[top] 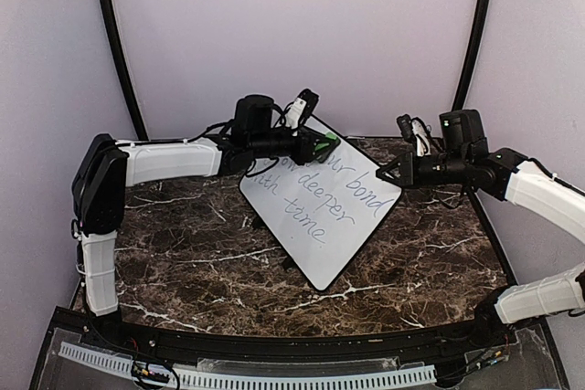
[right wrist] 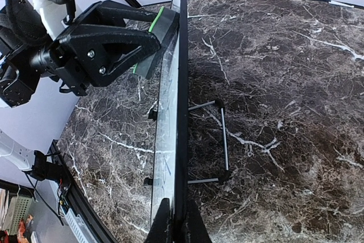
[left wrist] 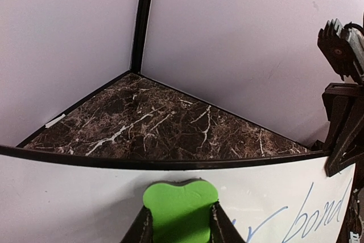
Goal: Erase the whiteboard
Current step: Erase the whiteboard from the whiteboard stand.
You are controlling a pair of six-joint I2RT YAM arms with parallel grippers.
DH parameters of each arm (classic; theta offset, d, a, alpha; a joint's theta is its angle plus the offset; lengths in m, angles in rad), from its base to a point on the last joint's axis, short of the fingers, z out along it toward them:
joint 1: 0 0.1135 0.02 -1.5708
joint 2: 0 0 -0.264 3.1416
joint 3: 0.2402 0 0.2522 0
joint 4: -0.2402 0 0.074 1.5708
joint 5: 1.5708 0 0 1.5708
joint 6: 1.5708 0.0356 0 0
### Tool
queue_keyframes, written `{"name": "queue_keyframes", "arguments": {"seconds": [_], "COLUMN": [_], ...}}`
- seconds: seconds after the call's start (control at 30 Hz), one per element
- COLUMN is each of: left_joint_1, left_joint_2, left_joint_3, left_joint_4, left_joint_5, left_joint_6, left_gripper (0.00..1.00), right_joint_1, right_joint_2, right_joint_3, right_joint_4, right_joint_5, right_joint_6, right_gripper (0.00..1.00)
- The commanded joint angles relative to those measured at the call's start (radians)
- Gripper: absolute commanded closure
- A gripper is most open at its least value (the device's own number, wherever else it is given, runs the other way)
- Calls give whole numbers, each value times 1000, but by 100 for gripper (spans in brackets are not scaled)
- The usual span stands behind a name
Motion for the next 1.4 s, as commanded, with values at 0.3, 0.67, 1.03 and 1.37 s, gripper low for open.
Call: {"name": "queue_keyframes", "arguments": {"seconds": [0.3,0.67,1.03,1.37], "left_joint_1": [78,23,-15,-24], "left_joint_2": [37,22,-15,-3], "left_joint_3": [6,0,-119,-50], "left_joint_4": [-73,-88,-47,-55], "left_joint_5": [-89,29,88,36], "left_joint_6": [-39,19,28,46], "left_gripper": [87,87,87,87], "right_joint_1": [78,80,80,86], "right_joint_2": [1,12,22,39], "right_joint_3": [-3,4,7,17], "right_joint_4": [43,42,45,54], "right_joint_5": [-124,-126,-127,-132], "right_joint_6": [-150,-156,-158,-152], "right_gripper": [100,100,100,100]}}
